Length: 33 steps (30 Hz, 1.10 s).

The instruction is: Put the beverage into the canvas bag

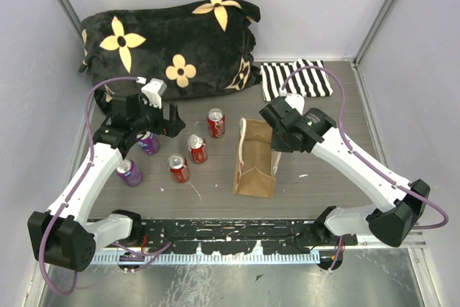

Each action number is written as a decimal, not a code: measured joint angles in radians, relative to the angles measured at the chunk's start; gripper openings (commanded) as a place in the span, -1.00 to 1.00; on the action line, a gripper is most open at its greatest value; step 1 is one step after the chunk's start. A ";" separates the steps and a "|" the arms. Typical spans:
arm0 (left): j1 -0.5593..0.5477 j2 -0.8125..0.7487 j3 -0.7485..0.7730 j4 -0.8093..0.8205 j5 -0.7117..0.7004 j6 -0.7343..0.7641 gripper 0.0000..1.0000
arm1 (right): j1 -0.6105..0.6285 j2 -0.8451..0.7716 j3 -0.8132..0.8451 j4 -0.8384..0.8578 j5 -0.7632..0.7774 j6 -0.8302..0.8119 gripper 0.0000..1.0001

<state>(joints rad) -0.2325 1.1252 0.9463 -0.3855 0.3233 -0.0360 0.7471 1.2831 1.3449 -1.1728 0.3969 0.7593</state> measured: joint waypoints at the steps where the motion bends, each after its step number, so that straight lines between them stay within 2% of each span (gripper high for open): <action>1: -0.002 0.002 0.000 0.000 0.000 0.000 0.96 | 0.000 0.000 -0.008 0.000 -0.004 0.000 -0.73; 10: -0.015 0.032 0.000 0.006 0.001 0.000 0.96 | 0.000 0.011 -0.065 0.049 -0.021 0.005 -0.63; 33: -0.040 0.084 0.002 0.030 0.008 -0.003 0.96 | 0.000 0.082 -0.021 0.108 0.028 -0.055 -0.75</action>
<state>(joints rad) -0.2722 1.2091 0.9485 -0.3553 0.3313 -0.0387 0.7471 1.3651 1.3235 -1.0645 0.4252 0.7040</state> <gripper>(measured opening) 0.979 0.122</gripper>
